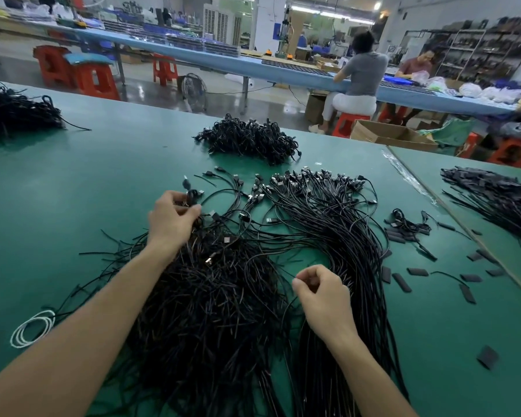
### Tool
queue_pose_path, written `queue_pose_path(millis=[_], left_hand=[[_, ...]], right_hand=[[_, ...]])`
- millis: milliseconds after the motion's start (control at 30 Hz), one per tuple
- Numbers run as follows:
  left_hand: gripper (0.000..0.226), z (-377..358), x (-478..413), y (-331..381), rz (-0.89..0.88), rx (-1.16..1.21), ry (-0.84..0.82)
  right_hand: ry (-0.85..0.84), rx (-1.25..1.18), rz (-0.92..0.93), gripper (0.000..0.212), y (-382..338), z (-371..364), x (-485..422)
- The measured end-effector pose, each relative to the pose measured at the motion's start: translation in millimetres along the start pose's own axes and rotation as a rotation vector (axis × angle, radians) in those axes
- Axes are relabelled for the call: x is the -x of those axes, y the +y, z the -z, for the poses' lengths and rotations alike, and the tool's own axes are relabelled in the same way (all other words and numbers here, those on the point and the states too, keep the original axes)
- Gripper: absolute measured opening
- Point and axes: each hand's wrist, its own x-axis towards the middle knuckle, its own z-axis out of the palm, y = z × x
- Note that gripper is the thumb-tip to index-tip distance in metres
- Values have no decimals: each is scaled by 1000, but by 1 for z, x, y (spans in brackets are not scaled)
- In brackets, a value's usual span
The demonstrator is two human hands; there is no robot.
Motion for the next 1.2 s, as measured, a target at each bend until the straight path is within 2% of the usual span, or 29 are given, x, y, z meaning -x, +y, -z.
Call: queue_pose_path(millis=[67, 167, 233, 300, 400, 467, 567, 667, 767, 867, 967, 1100, 1200], left_hand=[[31, -3, -23, -4, -6, -108, 84], [37, -7, -44, -11, 18, -218, 94], [38, -9, -49, -16, 20, -348, 44], [31, -14, -44, -17, -44, -450, 33], [17, -26, -21, -9, -223, -409, 19], [14, -38, 2, -2, -319, -331, -103], [24, -48, 34, 6, -423, -295, -324], [45, -50, 52, 5, -489, -386, -586], [59, -49, 61, 2, -510, -522, -749], [54, -48, 66, 0, -568, -594, -767], [46, -47, 65, -6, -637, -594, -673], [16, -48, 56, -5, -715, -458, -484], [23, -48, 55, 6, -686, -366, -464]], right_hand=[[5, 147, 17, 2, 9, 2, -3], [-69, 311, 26, 17, 18, 2, -3], [-99, 362, 37, 18, 18, 1, -2], [-86, 377, 64, 18, 15, -2, 0], [-89, 389, 150, 19, 1, -14, 2], [-132, 402, 199, 24, -12, -27, 4], [-161, 535, 229, 32, -26, -42, 4], [-163, 630, 255, 29, -29, -45, 5], [-190, 676, 262, 26, -29, -42, 8], [-173, 519, 234, 21, -31, -36, 8], [-208, 63, 145, 12, -35, -26, 7], [-293, -494, 83, 19, -43, -15, 10], [-202, -511, 129, 27, -42, -3, 11]])
